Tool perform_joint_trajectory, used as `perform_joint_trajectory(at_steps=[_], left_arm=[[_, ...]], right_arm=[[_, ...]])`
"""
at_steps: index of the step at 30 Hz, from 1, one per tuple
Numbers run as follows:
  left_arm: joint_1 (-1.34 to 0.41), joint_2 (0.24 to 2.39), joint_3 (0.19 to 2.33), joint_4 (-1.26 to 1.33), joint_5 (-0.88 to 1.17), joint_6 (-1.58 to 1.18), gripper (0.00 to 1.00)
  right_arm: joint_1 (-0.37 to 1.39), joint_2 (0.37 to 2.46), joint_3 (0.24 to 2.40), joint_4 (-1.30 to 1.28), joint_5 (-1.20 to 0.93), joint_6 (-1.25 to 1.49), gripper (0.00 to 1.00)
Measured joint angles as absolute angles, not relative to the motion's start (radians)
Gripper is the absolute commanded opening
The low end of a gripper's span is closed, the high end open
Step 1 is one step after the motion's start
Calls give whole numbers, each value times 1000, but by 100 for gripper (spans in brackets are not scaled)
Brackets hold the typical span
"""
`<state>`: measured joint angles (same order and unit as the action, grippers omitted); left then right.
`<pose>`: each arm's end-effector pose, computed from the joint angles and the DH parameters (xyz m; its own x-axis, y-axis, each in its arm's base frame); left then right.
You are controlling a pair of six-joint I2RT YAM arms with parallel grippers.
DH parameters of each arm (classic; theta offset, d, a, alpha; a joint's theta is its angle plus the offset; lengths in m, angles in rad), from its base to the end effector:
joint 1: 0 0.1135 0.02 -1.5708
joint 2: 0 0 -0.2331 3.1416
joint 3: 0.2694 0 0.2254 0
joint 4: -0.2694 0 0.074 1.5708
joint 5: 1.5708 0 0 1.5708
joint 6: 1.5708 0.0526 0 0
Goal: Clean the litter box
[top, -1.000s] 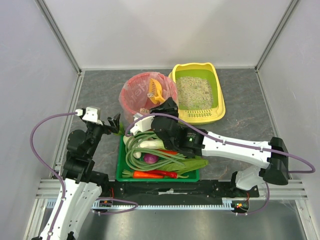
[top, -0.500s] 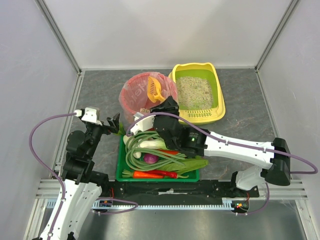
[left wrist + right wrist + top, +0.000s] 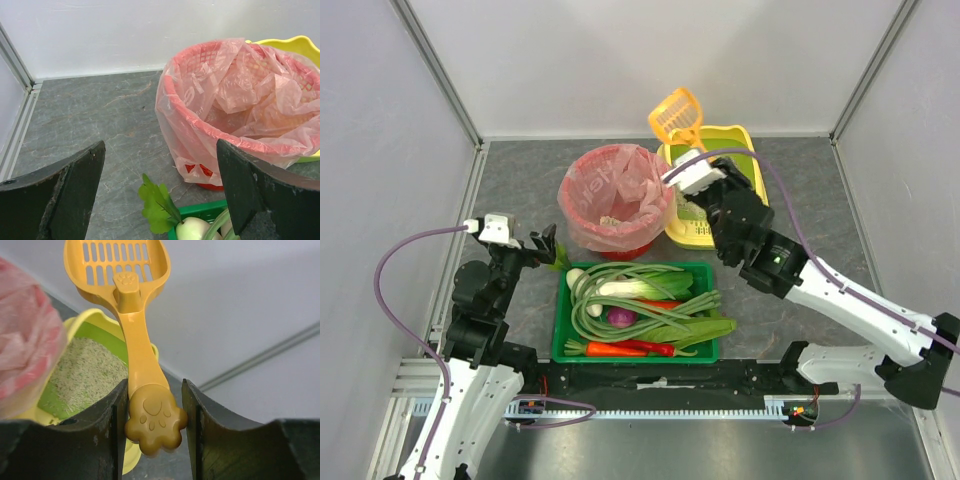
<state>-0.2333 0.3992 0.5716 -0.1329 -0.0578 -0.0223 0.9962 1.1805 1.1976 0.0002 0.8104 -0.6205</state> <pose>0.1324 -0.0283 0.3055 0.0345 -0.0311 -0.9989 0.1755 0.9842 -0.0246 0.1721 0.1957 0.3947 0.1151 -0.5596 -0.8208 -0.1449 0.8080 -0.5712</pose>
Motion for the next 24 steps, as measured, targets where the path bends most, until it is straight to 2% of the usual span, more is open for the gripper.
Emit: perform_joint_trajectory(at_steps=[8,14,24], left_arm=[[-233,401,573,-133,-78,-27,98],[-233,405,573,-133,-79,-29,98],[-234,409,573,-133,-94,-30,99]], right_arm=[[753,1132,1069,46,732,-373,0],[565,1141,996,44,595,-139,0],[506,1255,951,25,472,88,0]])
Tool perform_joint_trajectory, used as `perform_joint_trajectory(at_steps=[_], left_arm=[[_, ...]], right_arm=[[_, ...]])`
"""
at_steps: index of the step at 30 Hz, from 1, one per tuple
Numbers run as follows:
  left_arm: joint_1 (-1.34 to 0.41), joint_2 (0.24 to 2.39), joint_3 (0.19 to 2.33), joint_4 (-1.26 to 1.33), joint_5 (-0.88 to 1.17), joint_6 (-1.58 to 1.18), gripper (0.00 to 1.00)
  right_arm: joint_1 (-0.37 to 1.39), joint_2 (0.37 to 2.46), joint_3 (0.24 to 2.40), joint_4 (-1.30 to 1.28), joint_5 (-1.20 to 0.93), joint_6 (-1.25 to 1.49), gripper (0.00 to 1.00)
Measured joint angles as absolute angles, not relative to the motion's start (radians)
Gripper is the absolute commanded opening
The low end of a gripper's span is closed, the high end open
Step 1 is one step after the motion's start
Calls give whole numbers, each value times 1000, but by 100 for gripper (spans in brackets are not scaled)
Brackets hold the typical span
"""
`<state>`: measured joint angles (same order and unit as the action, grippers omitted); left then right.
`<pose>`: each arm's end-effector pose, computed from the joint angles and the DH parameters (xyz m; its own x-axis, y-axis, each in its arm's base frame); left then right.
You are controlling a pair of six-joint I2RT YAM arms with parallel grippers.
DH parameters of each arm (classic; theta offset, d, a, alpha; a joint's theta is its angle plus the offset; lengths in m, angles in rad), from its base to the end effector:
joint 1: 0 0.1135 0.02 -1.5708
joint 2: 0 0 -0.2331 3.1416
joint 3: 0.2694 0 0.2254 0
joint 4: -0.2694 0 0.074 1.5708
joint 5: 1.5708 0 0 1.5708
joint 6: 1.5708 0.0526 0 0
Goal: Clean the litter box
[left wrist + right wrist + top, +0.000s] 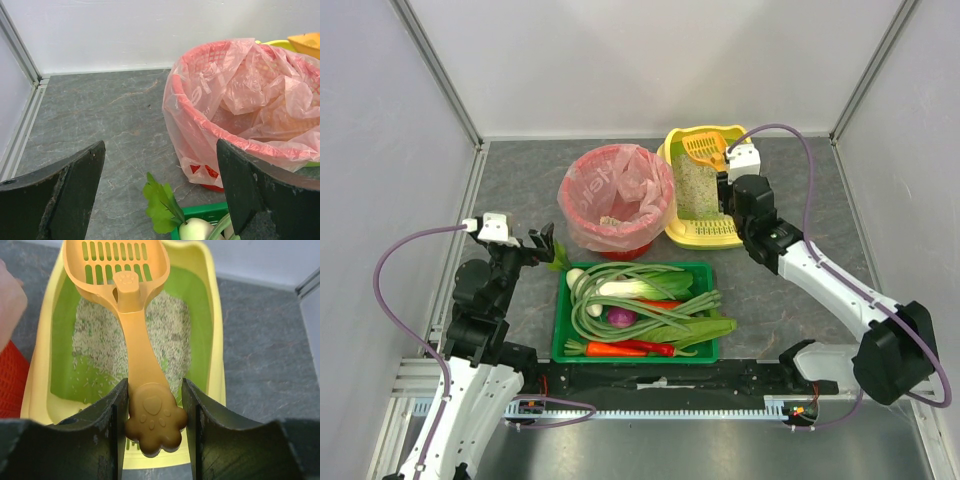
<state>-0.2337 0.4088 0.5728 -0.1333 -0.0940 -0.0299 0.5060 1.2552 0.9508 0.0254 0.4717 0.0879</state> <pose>0.1344 -0.0269 0.3047 0.0257 -0.0367 -0.9990 0.1401 0.9896 -0.0328 0.2645 0.1192 0.2939 -0.2443 -0.0460 -0.9686 -0.0283 0.9988 -0.0403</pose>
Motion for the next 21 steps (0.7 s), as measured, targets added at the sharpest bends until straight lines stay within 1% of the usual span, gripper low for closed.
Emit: perform_joint_trajectory(at_steps=[9,21], left_arm=[[-233,413,573,-133,-97,-32,98],[-233,417,573,-134,-100,-33,99]], right_arm=[[498,1286,866,14,499,184,0],[483,1449,853,109,529,247,0]])
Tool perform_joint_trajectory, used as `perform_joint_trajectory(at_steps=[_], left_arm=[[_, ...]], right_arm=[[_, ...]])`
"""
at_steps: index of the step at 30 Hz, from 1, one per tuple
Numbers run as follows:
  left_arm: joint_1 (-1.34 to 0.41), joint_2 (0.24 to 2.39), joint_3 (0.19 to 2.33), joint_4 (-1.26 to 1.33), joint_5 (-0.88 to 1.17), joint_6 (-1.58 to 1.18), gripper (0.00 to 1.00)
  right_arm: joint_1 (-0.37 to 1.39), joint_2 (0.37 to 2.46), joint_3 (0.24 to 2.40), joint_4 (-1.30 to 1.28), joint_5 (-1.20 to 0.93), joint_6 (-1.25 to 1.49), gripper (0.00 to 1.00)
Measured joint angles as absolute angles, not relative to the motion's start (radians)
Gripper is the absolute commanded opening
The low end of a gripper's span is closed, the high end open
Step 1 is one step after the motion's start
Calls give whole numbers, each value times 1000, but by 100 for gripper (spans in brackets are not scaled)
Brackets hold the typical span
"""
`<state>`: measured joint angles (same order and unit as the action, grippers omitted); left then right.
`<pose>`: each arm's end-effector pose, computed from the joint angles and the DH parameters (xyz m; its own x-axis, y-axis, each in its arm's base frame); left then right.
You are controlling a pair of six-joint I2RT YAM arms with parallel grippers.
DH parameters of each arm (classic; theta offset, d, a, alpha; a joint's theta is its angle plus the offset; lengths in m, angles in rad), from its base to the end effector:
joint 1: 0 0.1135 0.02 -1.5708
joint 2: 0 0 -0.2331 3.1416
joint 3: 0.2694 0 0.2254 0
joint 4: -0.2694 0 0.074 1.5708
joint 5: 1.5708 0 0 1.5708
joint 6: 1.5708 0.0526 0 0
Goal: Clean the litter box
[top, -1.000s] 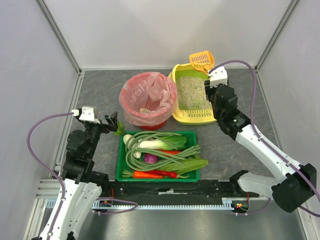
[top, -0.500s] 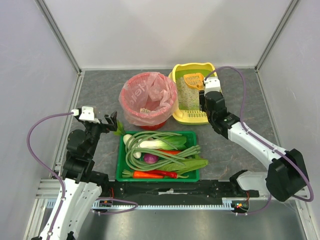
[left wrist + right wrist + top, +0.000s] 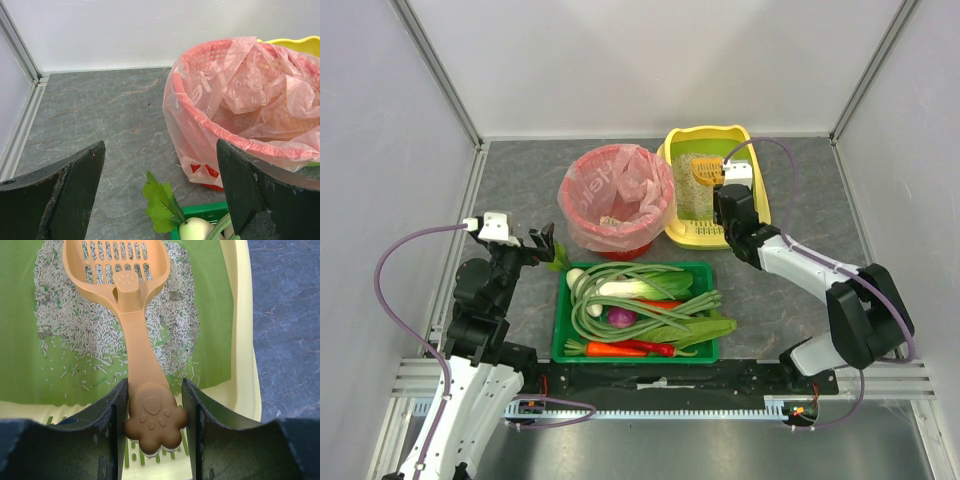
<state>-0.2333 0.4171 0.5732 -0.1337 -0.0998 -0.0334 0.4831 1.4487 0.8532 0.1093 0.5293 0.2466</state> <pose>0.1360 -0.0269 0.3038 0.0173 -0.0383 -0.9991 0.1338 0.9904 -0.0356 0.2875 0.1208 0.2169 -0.4026 0.0267 -0.9150 0.0956 0.9953 -0.0130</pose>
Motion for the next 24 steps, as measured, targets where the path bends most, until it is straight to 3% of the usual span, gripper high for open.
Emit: perform_joint_trajectory(at_steps=[12,24], left_arm=[[-233,417,573,-134,-104,-33,98],[-234,417,573,-134,-104,-33,99]], right_arm=[[479,1638,903,171,564,263,0],[473,1730,990,171,581,251,11]])
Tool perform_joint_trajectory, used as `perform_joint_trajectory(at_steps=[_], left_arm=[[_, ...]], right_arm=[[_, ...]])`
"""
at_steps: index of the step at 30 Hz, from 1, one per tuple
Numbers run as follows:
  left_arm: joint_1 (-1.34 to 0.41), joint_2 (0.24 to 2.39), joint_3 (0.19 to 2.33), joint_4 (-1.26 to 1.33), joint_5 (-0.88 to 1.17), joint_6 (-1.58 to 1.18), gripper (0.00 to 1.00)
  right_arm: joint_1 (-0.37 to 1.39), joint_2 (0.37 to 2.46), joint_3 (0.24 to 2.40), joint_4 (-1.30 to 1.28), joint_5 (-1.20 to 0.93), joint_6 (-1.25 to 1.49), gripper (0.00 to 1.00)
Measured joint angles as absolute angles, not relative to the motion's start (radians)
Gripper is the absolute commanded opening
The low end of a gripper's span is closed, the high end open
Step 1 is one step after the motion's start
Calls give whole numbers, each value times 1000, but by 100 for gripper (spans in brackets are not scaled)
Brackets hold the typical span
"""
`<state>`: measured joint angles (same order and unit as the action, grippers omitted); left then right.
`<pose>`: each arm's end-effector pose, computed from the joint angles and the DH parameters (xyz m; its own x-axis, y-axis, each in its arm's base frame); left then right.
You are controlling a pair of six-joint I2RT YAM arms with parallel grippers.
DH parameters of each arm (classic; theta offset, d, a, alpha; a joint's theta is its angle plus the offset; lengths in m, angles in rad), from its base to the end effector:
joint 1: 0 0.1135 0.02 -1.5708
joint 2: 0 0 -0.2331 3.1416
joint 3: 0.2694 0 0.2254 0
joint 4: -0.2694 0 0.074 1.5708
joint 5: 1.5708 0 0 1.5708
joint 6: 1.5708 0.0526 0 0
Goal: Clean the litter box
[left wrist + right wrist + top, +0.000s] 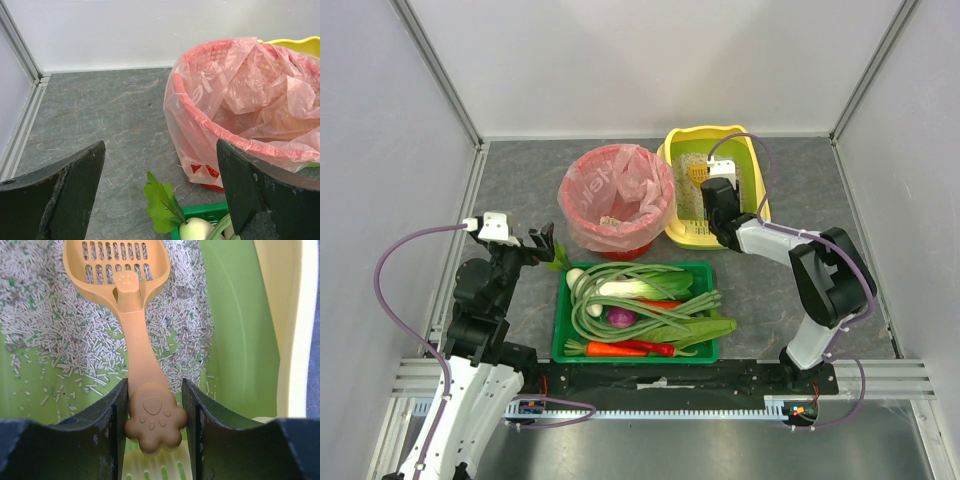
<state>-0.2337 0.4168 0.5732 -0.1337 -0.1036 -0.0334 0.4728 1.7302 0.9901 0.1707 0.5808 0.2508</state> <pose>0.1359 -0.0268 0.3038 0.0177 -0.0384 -0.9991 0.1304 0.9908 -0.0357 0.3312 0.1370 0.1778 -0.4573 -0.0009 -0.8893 0.1489 0.9858 -0.0775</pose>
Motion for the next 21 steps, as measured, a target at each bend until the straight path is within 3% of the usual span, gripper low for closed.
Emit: perform_joint_trajectory(at_steps=[10,19,21], left_arm=[[-234,417,573,-134,-104,-33,99],[-234,416,573,-134,-104,-33,99],[-234,414,573,-134,-104,-34,99]], right_arm=[[473,1750,990,157,580,251,32],[471,1750,1002,150,568,250,43],[469,1750,1002,149,561,250,55]])
